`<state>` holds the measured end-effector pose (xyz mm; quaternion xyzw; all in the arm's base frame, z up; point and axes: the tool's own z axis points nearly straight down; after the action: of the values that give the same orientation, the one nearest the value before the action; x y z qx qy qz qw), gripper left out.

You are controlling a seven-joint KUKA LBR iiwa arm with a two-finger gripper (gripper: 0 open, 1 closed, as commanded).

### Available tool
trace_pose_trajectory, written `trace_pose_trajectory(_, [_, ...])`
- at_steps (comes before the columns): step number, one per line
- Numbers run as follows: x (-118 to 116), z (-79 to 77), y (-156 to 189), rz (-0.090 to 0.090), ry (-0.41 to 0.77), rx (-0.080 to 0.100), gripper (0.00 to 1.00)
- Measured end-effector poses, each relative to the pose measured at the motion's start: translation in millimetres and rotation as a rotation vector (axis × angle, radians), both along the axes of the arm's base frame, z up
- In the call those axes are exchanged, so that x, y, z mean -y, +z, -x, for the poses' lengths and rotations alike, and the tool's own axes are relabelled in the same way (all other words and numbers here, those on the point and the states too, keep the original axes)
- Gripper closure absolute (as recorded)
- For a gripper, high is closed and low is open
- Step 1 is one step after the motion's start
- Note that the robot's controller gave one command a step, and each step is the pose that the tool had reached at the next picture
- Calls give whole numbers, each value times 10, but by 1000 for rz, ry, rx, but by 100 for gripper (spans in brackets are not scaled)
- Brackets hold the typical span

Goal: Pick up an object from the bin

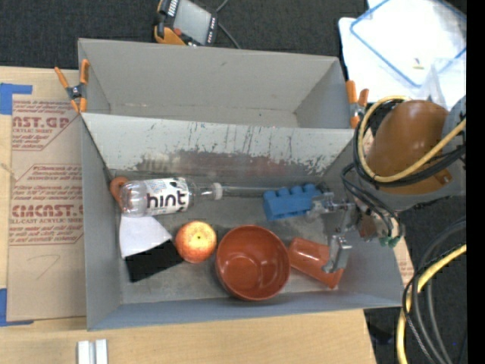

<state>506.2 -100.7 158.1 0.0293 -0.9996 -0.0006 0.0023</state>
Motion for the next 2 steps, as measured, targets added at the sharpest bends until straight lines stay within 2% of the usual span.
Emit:
trace_pose_trajectory(1, [29, -88, 362, 3, -321, 21, 0])
trace_pose_trajectory(2, [83, -107, -467, 1, 105, 9, 0])
